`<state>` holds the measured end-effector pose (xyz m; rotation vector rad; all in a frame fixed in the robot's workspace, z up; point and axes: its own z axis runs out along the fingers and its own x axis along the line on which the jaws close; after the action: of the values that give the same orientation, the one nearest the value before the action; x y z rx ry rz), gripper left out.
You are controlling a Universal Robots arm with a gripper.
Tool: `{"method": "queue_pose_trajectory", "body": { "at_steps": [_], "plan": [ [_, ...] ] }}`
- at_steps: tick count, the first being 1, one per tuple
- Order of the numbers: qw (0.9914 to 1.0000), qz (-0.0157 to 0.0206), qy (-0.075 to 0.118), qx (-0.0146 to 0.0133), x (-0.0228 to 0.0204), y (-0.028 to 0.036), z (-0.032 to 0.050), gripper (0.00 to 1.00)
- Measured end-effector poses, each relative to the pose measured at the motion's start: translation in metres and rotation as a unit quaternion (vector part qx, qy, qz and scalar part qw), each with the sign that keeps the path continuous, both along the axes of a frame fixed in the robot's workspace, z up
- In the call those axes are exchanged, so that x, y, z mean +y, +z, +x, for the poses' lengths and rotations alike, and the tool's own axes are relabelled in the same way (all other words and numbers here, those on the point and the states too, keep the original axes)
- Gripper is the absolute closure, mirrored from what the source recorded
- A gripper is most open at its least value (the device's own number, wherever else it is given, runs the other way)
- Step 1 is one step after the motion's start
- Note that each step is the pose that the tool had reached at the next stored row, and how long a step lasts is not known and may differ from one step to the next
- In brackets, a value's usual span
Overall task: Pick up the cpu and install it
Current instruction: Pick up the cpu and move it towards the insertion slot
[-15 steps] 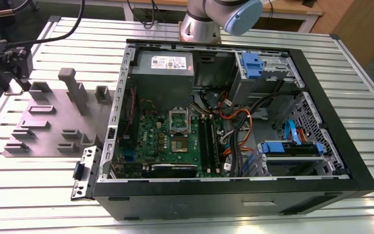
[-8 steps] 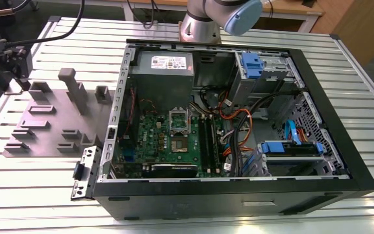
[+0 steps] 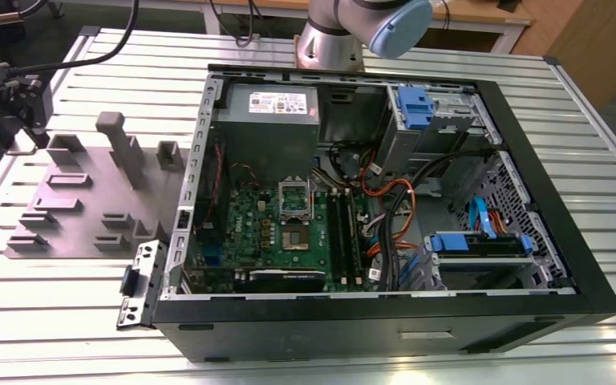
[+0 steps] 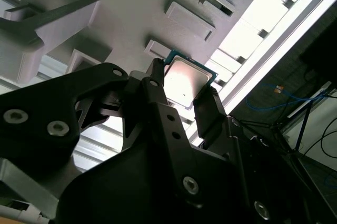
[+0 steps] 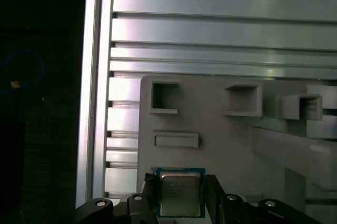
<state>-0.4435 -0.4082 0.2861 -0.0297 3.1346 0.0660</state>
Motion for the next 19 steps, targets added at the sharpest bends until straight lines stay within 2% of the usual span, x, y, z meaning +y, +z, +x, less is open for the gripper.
{"method": "queue_pose_trajectory", "body": {
  "at_steps": [19],
  "plan": [
    [1.00000,0.0000,0.000,0.0000,0.0000,0.0029,0.0000,0.53]
  ]
}}
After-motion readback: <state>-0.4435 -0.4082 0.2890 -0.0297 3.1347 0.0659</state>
